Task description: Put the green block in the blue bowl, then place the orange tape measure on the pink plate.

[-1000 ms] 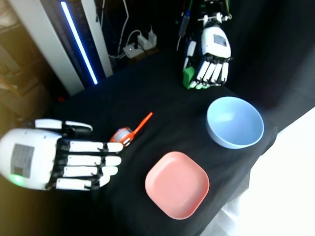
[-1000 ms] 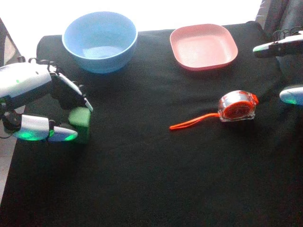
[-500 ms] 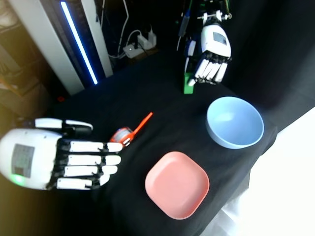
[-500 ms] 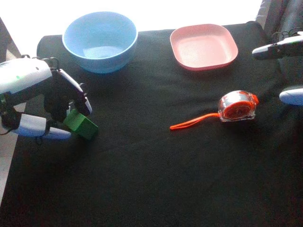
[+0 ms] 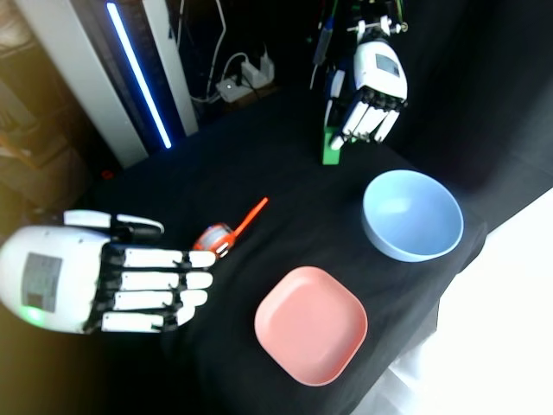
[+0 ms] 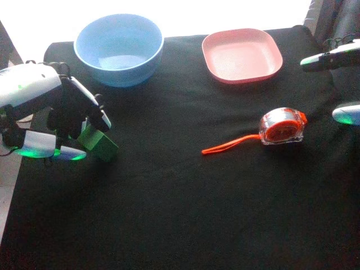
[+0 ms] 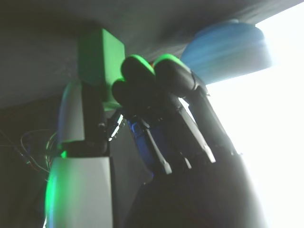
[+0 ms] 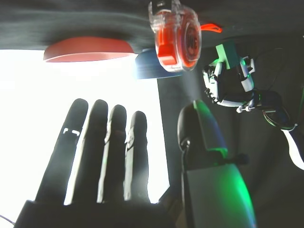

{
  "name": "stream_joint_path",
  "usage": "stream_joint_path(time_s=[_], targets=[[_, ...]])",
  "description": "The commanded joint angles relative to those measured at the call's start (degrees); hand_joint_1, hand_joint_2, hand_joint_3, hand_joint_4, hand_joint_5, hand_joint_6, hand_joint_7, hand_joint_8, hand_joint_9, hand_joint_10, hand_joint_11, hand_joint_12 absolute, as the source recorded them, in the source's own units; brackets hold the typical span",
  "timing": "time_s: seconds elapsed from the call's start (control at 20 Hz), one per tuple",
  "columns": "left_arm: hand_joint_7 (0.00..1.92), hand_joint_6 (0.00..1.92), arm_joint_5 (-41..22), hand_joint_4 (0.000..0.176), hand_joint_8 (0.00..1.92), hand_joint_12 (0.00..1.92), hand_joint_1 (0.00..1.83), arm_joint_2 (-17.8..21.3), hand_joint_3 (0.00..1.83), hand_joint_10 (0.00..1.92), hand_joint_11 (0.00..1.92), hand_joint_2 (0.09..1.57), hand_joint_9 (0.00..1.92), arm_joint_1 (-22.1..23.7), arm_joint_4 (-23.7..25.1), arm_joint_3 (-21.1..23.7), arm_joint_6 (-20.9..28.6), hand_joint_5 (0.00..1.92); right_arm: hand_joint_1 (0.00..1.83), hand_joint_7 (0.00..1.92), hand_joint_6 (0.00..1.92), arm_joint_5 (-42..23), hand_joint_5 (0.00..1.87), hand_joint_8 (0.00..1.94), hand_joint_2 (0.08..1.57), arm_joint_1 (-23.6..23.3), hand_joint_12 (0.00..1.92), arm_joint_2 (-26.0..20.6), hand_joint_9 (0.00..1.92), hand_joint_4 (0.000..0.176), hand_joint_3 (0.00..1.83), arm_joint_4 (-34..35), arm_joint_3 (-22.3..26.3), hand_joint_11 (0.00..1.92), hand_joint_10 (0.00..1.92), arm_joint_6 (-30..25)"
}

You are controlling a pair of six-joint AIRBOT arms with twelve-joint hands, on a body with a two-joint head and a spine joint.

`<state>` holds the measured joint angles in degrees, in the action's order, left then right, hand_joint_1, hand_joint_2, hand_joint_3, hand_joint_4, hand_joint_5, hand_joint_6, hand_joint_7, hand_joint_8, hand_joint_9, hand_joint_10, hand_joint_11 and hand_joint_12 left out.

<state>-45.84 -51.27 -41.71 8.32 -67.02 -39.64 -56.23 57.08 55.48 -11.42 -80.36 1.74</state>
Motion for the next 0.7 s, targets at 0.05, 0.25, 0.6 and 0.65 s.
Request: stream_joint_path(time_s=[0.05, 0.25, 0.6, 0.65], targets=[[1.23, 0.38, -9.65, 0.0, 0.74, 1.28, 1.28, 0.86, 0.0, 0.48, 0.84, 1.03, 1.21, 1.62, -1.81, 0.01, 0.03, 1.22, 0.94, 0.57, 0.0, -6.02, 0.58, 0.0, 1.09, -0.52, 0.88, 0.16, 0.56, 0.0, 0.0, 2.72, -0.37, 0.22, 0.0, -0.58], [1.18, 0.51, -11.28, 0.0, 0.84, 1.28, 1.28, 1.31, 0.0, 0.62, 0.92, 1.05, 1.18, 4.9, -1.34, -0.22, -0.37, 1.14, 1.02, 0.57, 0.0, -6.02, 0.58, 0.0, 1.08, -0.52, 0.87, 0.16, 0.55, 0.009, 0.0, 2.73, -0.38, 0.21, 0.0, -0.58], [1.16, 0.63, -7.88, 0.0, 0.93, 1.33, 1.28, -1.6, 0.0, 0.57, 0.95, 1.07, 1.29, 14.95, -3.86, -4.61, -5.57, 1.05, 0.9, 0.57, 0.0, -6.04, 0.58, 0.0, 1.09, -0.52, 0.94, 0.89, 0.57, 0.019, 0.0, 2.71, -1.35, 0.21, 0.01, -0.58], [1.17, 0.59, -5.8, 0.0, 0.89, 1.38, 1.28, -2.84, 0.0, 0.77, 0.88, 1.05, 1.19, 16.8, -4.25, -6.25, -5.71, 1.1, 0.87, 0.57, 0.0, -6.04, 0.57, 0.0, 1.1, -0.53, 0.98, 1.02, 0.56, 0.023, 0.0, 2.68, -1.52, 0.18, 0.0, -0.59]])
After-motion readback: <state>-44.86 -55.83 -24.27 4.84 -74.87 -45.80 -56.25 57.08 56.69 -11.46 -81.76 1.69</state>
